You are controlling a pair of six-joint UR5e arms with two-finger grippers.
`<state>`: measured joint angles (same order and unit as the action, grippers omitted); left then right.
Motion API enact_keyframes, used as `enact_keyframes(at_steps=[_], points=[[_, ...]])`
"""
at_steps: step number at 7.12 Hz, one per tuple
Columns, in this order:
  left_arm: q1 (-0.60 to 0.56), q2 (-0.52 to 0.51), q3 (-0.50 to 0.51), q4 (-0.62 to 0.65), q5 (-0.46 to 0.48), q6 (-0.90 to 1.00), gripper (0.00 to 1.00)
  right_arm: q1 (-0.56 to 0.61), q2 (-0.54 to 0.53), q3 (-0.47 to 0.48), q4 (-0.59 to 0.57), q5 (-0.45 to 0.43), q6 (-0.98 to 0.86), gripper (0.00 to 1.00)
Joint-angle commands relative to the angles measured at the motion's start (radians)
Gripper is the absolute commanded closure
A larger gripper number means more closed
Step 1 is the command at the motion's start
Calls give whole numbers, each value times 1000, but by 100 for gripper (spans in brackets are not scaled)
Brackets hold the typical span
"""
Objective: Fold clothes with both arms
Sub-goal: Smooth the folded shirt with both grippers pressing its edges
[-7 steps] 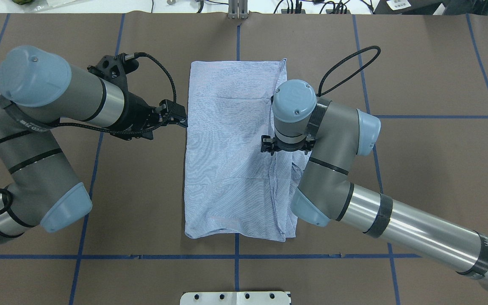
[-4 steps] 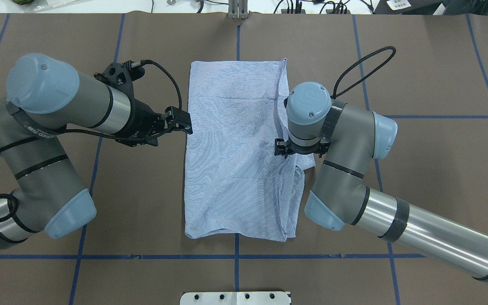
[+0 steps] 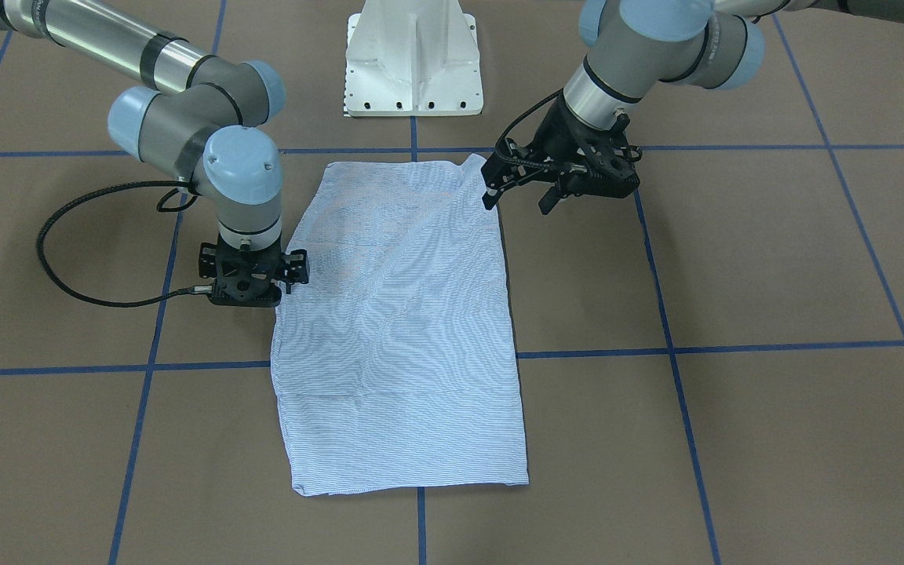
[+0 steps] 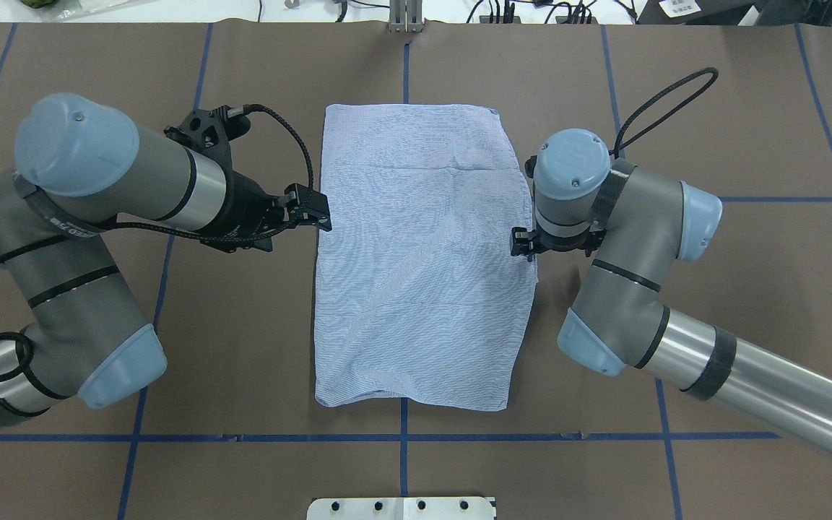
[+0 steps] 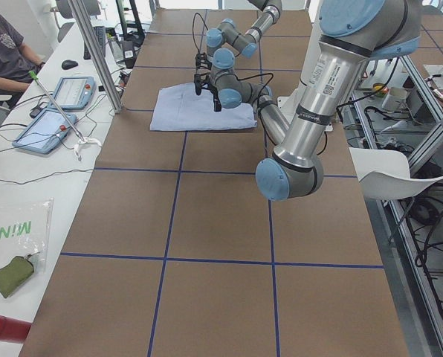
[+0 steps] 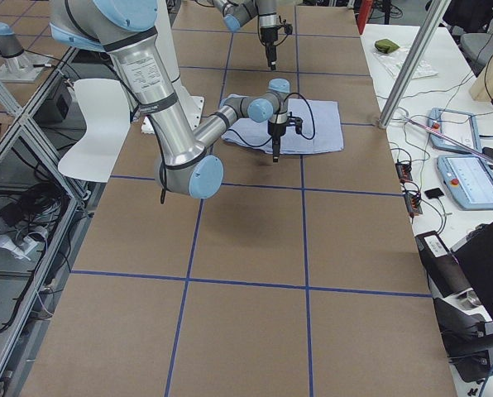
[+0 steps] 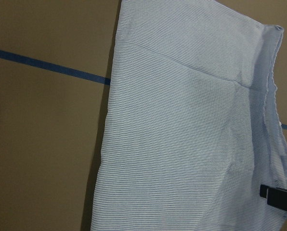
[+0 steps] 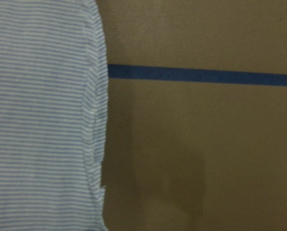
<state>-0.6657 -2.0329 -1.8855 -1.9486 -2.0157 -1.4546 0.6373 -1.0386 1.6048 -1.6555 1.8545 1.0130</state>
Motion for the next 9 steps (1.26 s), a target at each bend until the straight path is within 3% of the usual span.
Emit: enact_keyframes(at_steps=[1,3,5,9], points=[[3,-1,-1,-1,0,-3,0,31,-28,65,-6,15,-36,0],[33,5,-12,-3,2,-51,0,36,-44,182,-21,35,-34,0],[201,16,-11,-33,139,-244,0,35,-99,323,-20,112,-7,0],[297,118,-14,-114,210,-409,2,-45,-107,446,-7,117,206,0]])
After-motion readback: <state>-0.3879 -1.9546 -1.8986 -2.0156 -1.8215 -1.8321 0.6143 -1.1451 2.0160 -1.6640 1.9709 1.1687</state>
